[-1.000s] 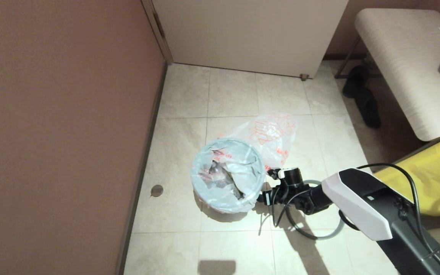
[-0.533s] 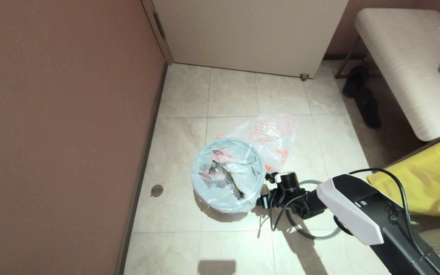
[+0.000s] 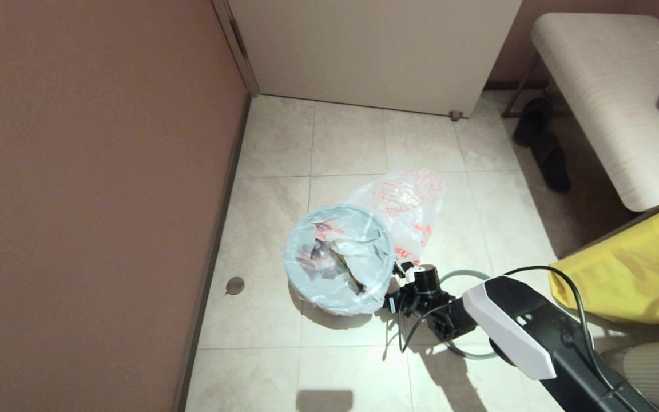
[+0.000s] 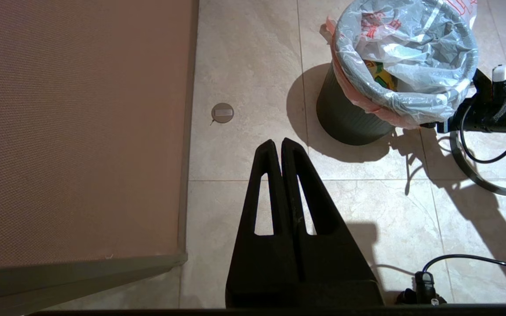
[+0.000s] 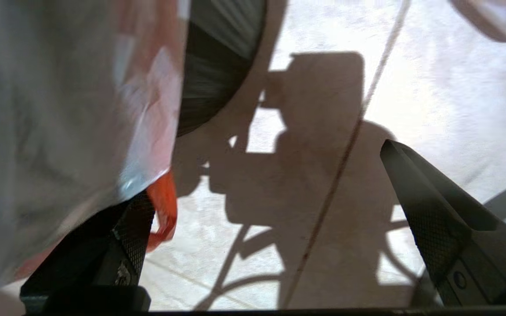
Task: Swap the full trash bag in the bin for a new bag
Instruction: Place the trash bag on the floor
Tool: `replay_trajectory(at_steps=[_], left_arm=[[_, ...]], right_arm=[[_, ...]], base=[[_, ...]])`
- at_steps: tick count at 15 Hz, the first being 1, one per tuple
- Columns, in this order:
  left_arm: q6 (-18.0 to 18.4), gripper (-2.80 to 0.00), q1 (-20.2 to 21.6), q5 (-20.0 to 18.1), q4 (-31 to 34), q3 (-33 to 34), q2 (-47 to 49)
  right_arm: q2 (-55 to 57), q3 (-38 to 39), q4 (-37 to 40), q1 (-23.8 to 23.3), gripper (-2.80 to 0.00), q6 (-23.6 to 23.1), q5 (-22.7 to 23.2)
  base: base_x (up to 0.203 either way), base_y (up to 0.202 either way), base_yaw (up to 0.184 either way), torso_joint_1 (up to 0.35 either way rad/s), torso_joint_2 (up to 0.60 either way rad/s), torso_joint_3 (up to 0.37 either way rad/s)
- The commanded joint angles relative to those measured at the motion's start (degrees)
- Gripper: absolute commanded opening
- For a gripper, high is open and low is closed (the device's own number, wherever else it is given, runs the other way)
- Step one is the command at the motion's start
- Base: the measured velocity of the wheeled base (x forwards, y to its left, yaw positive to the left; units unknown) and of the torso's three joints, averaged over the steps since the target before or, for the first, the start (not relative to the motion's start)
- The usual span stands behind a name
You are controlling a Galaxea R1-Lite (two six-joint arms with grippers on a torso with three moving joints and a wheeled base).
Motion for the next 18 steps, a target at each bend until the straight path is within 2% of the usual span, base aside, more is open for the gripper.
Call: replay_trajectory(at_steps=[1, 3, 6, 8, 9, 15, 18], left_arm=[[-0.05, -2.8, 0.05, -0.01, 0.04, 0.0, 0.05], [-0.05, -2.8, 0.05, 0.0, 0.04, 0.0, 0.05], [-0.05, -2.8, 0.05, -0.01, 0.04, 0.0, 0.05], [-0.05, -2.8, 0.05, 0.07, 0.04, 0.0, 0.05], [-0.05, -2.8, 0.05, 0.07, 0.04, 0.0, 0.05], [-0.05, -2.8, 0.05, 0.07, 0.04, 0.0, 0.05], [-0.05, -2.8, 0.05, 0.04, 0.04, 0.0, 0.05]], right_arm=[[0.74, -0.68, -0.52, -0.14, 0.0, -2.12, -3.63], [0.18, -0.67, 0.03, -0.4, 0.0, -5.03, -7.82], [-1.16, -1.24, 1.48, -1.29, 0.0, -6.0, -14.51], [-1.11, -1.29, 1.51, -1.49, 0.0, -7.03, -16.02], [-1.2, -1.29, 1.51, -1.49, -2.8, -7.28, -16.05], [-1.98, -1.38, 1.79, -1.57, -2.8, -7.46, -16.55], [-3.59, -1.5, 1.68, -2.56, -2.8, -7.22, -19.64]], base=[[0.0, 0.0, 0.0, 0.0, 0.0, 0.0], [0.0, 0.0, 0.0, 0.0, 0.0, 0.0], [0.0, 0.0, 0.0, 0.0, 0.0, 0.0], [0.0, 0.0, 0.0, 0.0, 0.0, 0.0], [0.0, 0.0, 0.0, 0.0, 0.0, 0.0], [0.0, 0.0, 0.0, 0.0, 0.0, 0.0], [0.0, 0.0, 0.0, 0.0, 0.0, 0.0]])
